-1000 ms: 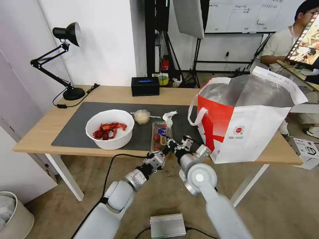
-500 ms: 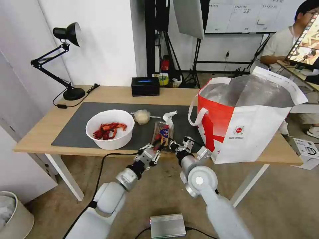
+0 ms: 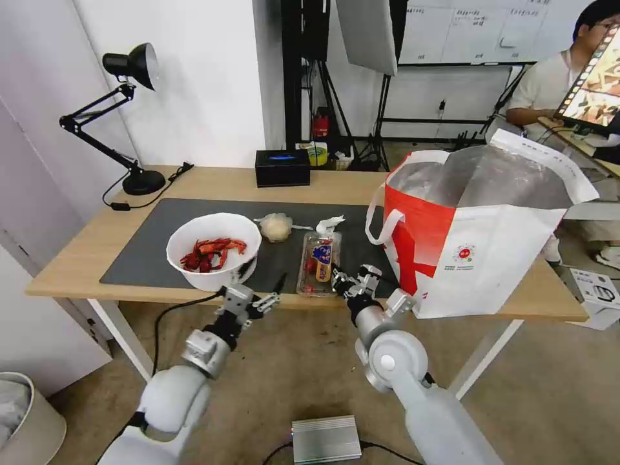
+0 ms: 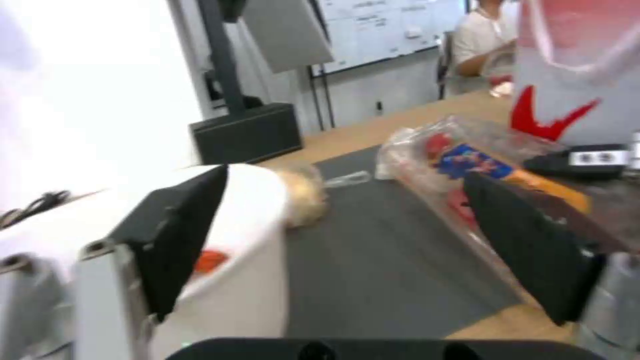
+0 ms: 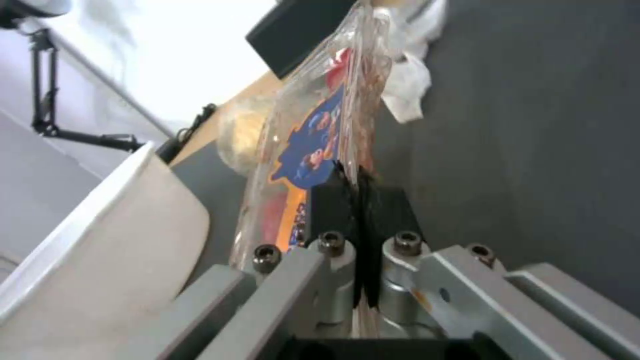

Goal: Pick up the trash from the table and place it into the takeout bag.

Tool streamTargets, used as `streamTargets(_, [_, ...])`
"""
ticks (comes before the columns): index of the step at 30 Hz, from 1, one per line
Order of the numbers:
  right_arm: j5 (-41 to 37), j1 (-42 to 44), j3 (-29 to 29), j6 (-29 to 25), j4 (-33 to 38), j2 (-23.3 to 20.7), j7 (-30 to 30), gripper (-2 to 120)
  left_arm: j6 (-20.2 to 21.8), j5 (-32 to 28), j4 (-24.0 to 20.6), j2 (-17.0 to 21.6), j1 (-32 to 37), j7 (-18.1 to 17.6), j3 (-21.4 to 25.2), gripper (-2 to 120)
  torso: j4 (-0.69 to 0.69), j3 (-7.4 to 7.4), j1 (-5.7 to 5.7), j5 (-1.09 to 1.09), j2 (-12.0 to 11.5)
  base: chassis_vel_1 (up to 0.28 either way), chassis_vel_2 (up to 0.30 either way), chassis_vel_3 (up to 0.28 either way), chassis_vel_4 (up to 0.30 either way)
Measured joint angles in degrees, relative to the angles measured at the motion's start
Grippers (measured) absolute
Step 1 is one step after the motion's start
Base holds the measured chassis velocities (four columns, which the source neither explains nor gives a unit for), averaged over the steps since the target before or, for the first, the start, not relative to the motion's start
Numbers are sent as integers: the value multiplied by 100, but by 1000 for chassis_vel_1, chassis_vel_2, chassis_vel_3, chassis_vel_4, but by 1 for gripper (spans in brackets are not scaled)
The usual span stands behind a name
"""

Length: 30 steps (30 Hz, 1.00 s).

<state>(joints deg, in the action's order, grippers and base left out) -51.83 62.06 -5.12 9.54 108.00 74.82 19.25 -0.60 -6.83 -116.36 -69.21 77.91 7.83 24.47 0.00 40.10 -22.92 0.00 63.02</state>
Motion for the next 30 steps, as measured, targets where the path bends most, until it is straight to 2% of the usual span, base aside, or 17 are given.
streamTargets(5, [491, 144, 49, -219, 120, -119, -318, 0, 141, -202, -194, -5, 152, -63, 243, 100, 0, 0, 0, 0, 0, 0, 0, 0, 0])
streamTargets(11, [1319, 334, 151, -837, 367, -496, -911, 0, 243, -606, -432, 9, 430, -85, 592, 100, 0, 0, 0, 0, 0, 0, 0, 0, 0])
streamTargets(14, [1387, 357, 152, -898, 409, -549, -966, 0, 257, -645, -458, 9, 461, -85, 630, 100, 0, 0, 0, 0, 0, 0, 0, 0, 0])
streamTargets(15, [1656, 502, 72, -1141, 602, -739, -1156, 0, 307, -793, -521, 5, 525, -84, 744, 100, 1, 0, 0, 1, 1, 0, 0, 0, 0])
streamTargets(18, [1878, 752, -120, -1337, 822, -842, -1304, 0, 366, -926, -509, 11, 491, -86, 743, 100, 1, 0, 0, 1, 1, 0, 0, 0, 0])
streamTargets(21, [2256, 1104, -478, -1679, 1148, -960, -1525, 0, 440, -1093, -449, 24, 411, -112, 657, 100, -5, 0, 0, -1, 1, 0, 0, 0, 0])
streamTargets(30, [2528, 1218, -1081, -2202, 1593, -1368, -1963, 0, 471, -1159, -554, -63, 537, -139, 769, 100, 0, 0, 0, 1, 1, 0, 0, 0, 0])
